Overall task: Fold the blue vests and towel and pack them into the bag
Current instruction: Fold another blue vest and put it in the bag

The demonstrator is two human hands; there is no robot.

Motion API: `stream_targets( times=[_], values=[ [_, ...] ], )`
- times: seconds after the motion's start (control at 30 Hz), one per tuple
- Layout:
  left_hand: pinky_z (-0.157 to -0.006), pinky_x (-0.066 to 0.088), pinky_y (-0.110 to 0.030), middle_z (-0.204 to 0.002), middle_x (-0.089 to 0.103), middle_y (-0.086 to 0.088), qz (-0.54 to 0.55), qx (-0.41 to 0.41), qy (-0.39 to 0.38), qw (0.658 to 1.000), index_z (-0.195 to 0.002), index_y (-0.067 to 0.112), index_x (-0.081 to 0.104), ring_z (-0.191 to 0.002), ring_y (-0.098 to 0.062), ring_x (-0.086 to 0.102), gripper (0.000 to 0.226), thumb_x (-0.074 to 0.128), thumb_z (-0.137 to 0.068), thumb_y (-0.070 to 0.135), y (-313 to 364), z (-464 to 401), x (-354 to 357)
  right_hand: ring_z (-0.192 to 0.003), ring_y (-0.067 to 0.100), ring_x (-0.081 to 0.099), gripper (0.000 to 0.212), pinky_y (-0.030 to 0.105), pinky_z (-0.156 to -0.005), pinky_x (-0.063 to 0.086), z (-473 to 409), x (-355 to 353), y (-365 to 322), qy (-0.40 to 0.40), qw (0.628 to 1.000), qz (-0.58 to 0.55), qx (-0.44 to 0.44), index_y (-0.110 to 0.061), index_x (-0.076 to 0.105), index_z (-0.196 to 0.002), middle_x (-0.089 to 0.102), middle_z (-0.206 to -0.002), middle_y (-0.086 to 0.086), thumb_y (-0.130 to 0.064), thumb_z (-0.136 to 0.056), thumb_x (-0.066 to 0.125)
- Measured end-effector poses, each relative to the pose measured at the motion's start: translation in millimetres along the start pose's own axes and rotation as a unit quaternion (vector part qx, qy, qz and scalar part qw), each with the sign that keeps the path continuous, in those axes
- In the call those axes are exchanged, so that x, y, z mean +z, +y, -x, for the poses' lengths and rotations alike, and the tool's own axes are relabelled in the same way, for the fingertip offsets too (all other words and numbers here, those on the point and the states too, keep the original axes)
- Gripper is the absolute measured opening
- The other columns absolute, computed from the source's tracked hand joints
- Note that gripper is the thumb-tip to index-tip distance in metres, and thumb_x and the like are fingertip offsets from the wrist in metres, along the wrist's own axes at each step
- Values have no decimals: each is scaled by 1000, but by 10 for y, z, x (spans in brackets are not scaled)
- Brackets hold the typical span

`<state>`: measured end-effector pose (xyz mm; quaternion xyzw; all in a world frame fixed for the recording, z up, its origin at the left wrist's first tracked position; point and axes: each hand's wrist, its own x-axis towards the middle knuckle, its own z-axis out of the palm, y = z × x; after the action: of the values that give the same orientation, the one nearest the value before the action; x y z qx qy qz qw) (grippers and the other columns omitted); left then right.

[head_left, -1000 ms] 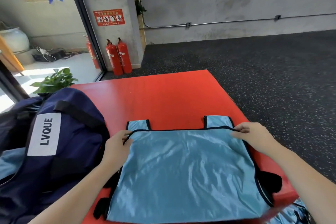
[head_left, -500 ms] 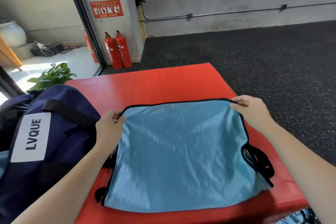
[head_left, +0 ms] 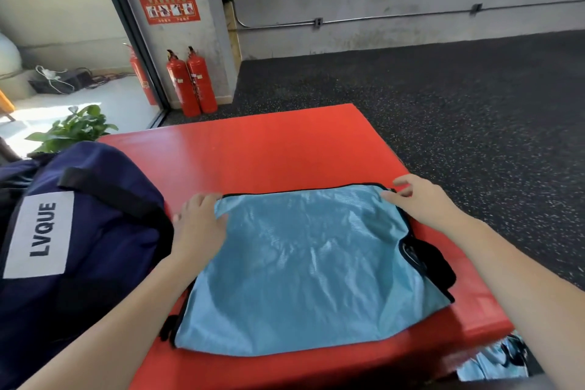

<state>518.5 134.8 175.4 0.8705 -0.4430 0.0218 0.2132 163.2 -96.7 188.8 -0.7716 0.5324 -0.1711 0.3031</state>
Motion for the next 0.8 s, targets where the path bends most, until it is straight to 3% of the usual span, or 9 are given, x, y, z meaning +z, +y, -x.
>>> stream_targets(
  times=[0.07,0.17,0.3,0.37,0.43,0.5,0.6,0.7,0.8],
  values=[
    [-103,36,-49,-135,55,-5,18,61,-6,998,-132,18,58,-127,-31,48,40,62,-93,21,254,198,-24,-100,17,59,53,31,-86,41,148,-73,42,-8,1000,14,7,-26,58,-126,63,-98,-10,-58,-86,69],
    [-113,26,-39,-145,48,4,55,130,-85,986,-139,24,50,-138,-17,39,43,57,-97,28,700,564,20,-101,15,62,58,29,-85,44,411,-183,189,-41,998,49,16,-27,58,-125,68,-106,-7,-60,-80,74],
    [-115,20,-32,-152,41,10,66,205,-148,965,-144,31,44,-143,-9,31,49,50,-100,50,1171,998,225,-84,8,67,47,17,-62,44,757,-337,334,-153,988,26,26,-32,63,-111,72,-97,-5,-44,-72,88],
    [-121,14,-35,-160,31,8,43,200,-189,960,-149,33,39,-149,-9,21,58,45,-98,60,1308,1150,364,-81,12,70,33,21,-64,51,808,-336,384,-138,989,41,14,-31,69,-103,74,-88,-6,-30,-74,87],
    [-123,7,-39,-163,23,4,24,185,-216,958,-151,34,36,-152,-14,12,65,41,-95,67,1446,1268,456,-86,18,73,22,32,-80,57,798,-334,431,-106,994,9,10,-31,74,-92,76,-82,-4,-19,-76,83],
    [-121,6,-40,-163,24,3,30,182,-225,957,-151,35,36,-152,-15,13,77,30,-89,79,1633,1357,485,-92,21,72,18,38,-91,55,779,-355,476,-77,995,-61,20,-27,76,-89,77,-85,-1,-13,-78,80],
    [-121,8,-40,-162,27,1,56,183,-229,955,-152,33,35,-150,-16,17,96,13,-76,88,1952,1436,484,-85,20,65,15,34,-74,52,812,-398,515,-68,980,-176,64,-17,76,-99,74,-93,4,-12,-84,76],
    [-122,-1,-53,-166,14,-5,21,201,-249,947,-154,33,28,-153,-27,3,96,2,-77,83,2128,1520,577,-66,14,57,23,24,-54,44,841,-446,568,-69,953,-274,110,-5,69,-112,66,-82,7,-7,-89,72],
    [-116,-11,-64,-168,-3,-8,-71,254,-238,935,-157,38,16,-152,-37,-12,94,-8,-76,82,2145,1633,708,-68,14,65,28,24,-59,45,880,-507,605,-87,938,-318,104,-4,65,-116,70,-88,6,-14,-91,73]
  ],
)
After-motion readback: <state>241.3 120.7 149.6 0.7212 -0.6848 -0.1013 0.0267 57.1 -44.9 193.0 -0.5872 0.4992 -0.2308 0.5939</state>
